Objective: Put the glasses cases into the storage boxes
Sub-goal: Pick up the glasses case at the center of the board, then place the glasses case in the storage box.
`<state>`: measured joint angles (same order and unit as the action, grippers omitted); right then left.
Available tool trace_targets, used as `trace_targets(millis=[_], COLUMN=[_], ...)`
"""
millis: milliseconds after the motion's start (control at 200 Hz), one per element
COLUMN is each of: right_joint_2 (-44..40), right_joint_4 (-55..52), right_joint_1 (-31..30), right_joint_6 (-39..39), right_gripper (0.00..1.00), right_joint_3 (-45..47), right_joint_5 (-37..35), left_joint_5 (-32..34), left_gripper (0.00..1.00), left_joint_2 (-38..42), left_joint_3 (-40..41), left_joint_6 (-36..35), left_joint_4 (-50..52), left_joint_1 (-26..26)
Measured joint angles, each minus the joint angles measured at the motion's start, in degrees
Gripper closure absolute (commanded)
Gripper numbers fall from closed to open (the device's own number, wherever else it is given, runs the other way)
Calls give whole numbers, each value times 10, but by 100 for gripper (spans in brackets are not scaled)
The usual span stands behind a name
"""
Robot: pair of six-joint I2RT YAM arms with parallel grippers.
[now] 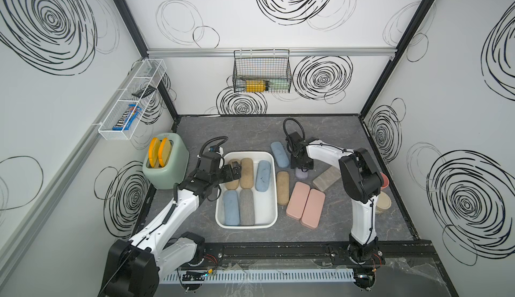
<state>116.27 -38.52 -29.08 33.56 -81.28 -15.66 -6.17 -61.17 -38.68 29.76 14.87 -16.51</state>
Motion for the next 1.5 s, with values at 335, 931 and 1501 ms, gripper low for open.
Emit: trace_targets(millis=[335,931,1501], right_joint_2=[-102,-309,-299], right_joint_4=[-40,-68,-74], right_joint_1=[-58,-295,-376], right_joint_6=[23,110,179], right_gripper=[52,55,55], right_joint_3=[-5,-5,6], right_joint_5=[-27,-39,116], left_joint_5=[0,11,10], left_gripper=[1,1,1], left_joint_2=[1,-19,-19], left_joint_3=[0,0,0], left_joint_6=[0,-7,-9], left_joint_4=[0,0,1], left_joint_1=[-6,-14,-26])
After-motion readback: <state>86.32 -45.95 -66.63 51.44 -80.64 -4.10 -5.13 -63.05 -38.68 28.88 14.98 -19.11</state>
